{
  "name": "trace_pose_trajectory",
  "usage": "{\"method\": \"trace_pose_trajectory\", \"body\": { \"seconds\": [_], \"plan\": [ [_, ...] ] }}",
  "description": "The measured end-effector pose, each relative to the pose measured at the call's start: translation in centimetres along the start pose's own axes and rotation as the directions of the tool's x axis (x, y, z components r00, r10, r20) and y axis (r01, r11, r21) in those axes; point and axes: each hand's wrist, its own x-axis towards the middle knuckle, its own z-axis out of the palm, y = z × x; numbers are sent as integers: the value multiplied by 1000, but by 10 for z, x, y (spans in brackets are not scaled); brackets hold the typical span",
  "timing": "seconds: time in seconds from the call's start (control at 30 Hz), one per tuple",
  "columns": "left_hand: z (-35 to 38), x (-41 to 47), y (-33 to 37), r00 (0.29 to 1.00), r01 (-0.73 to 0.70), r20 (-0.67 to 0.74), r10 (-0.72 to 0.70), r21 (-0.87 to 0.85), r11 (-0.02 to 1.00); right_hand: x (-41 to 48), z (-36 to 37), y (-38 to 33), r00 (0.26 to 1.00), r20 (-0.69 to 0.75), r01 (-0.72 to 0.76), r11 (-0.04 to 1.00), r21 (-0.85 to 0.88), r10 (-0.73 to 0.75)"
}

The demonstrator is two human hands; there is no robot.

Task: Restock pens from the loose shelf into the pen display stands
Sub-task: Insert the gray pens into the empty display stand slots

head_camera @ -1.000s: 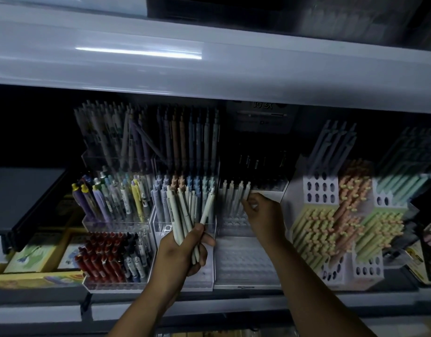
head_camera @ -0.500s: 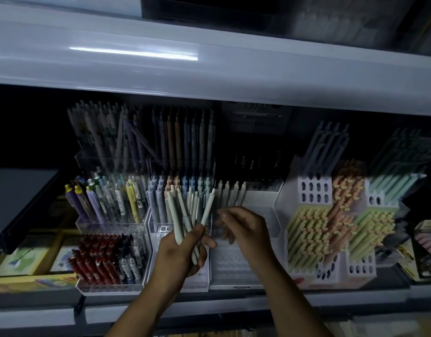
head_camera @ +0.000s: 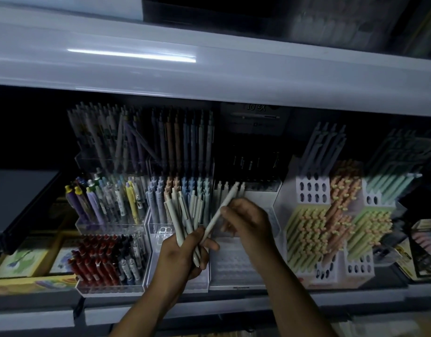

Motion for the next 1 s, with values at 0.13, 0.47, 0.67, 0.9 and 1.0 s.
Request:
{"method": "trace_pose_trajectory", "body": {
  "seconds": [0.13,0.47,0.67,0.9,1.0],
  "plan": [
    [-1,1,1,1000,16,-13,-17,-47,999,22,-24,4,964,-251,97,995,4,-93],
    [0,0,4,1000,2,18,-1,-57,998,67,-56,47,849,-306,166,769,-618,-430],
    [-6,3,0,1000,-7,5,7,-115,993,75,-59,53,869,-232,156,687,-709,-437],
    [-11,8,-2,1000,-20,13,21,-85,996,76,-62,53,889,-166,182,664,-725,-426],
    [-12,11,-3,1000,-14,9,15,-75,997,75,-61,58,916,-121,174,653,-737,-382]
  ]
}}
